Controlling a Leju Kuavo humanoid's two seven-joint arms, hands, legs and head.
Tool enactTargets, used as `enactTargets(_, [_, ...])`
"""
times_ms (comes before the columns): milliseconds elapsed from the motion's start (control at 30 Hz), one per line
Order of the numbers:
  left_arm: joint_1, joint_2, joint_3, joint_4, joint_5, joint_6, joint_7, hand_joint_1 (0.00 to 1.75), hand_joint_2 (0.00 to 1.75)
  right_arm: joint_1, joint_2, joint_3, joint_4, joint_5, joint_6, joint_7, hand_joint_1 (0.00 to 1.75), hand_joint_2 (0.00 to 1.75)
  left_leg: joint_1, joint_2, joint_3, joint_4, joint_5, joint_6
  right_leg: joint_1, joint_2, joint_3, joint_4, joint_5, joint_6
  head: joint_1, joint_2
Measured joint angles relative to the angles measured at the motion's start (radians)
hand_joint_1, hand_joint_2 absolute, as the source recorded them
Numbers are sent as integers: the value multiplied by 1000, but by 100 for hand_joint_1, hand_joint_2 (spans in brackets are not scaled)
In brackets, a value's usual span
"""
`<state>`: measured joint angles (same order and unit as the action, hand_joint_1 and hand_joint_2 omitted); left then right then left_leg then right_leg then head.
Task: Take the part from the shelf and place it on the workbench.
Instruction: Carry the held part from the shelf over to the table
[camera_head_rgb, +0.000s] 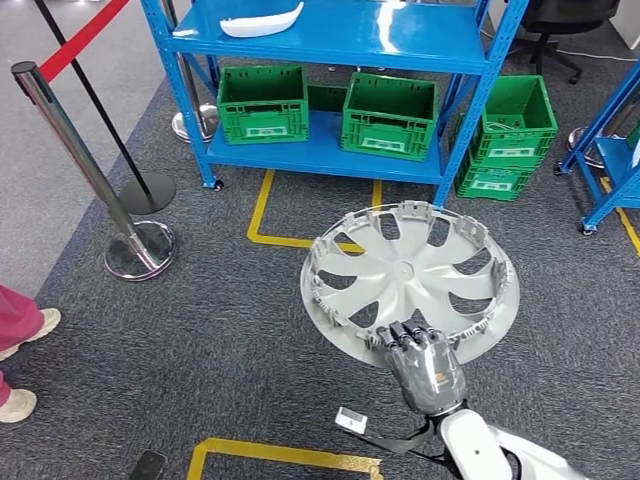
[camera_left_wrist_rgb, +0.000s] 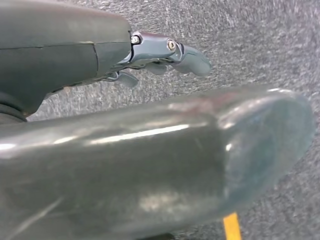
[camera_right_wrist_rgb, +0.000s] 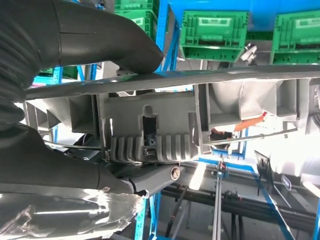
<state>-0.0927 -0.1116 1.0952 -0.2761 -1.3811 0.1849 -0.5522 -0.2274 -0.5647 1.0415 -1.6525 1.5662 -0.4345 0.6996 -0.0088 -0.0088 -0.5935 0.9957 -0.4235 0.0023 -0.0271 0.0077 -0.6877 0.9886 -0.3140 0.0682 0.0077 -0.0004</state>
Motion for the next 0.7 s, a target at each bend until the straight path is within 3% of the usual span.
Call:
enactTargets(200, [-2, 5, -49, 4, -44, -11, 20, 0, 0, 112, -29, -76, -66, 0, 59, 0, 175, 175, -2, 0, -5, 2, 0, 3, -2, -1, -1, -2, 2, 2, 0, 0])
enactTargets(400, [-22, 4, -76, 5, -35, -11, 19, 0, 0, 188, -70, -157, -142, 0, 88, 0, 175, 175, -4, -2, -4, -9, 13, 23, -10, -3, -4, -4, 4, 19, 0, 0])
enactTargets(467, [-30, 1, -77, 5, -24, -10, 18, 0, 0, 192, -72, -168, -148, 0, 79, 0, 175, 175, 0, -4, -1, -19, 25, 30, -8, -3, -29, 61, -51, 19, 2, 0])
enactTargets(567, [-34, 1, -78, 5, -12, -7, 18, 0, 0, 192, -72, -171, -148, 1, 57, 0, 175, 175, 0, -13, -11, -20, 33, 30, -5, -3, -88, 267, -178, 18, 3, 0])
enactTargets(600, [-32, 1, -78, 6, -10, -5, 19, 0, 0, 192, -72, -171, -147, 0, 52, 0, 175, 175, 0, -18, -14, -19, 37, 27, -5, -3, -86, 297, -196, 18, 3, 0])
enactTargets(633, [-31, 1, -78, 7, -8, -4, 20, 0, 0, 193, -72, -172, -146, 0, 48, 0, 175, 175, 2, -26, -19, -18, 40, 23, -5, -2, -61, 283, -194, 18, 3, 0])
enactTargets(700, [-29, 0, -78, 9, -6, -2, 22, 0, 0, 192, -72, -175, -145, 0, 42, 0, 175, 175, 6, -46, -27, -11, 45, 13, -8, 15, 36, 158, -170, 19, 3, 0])
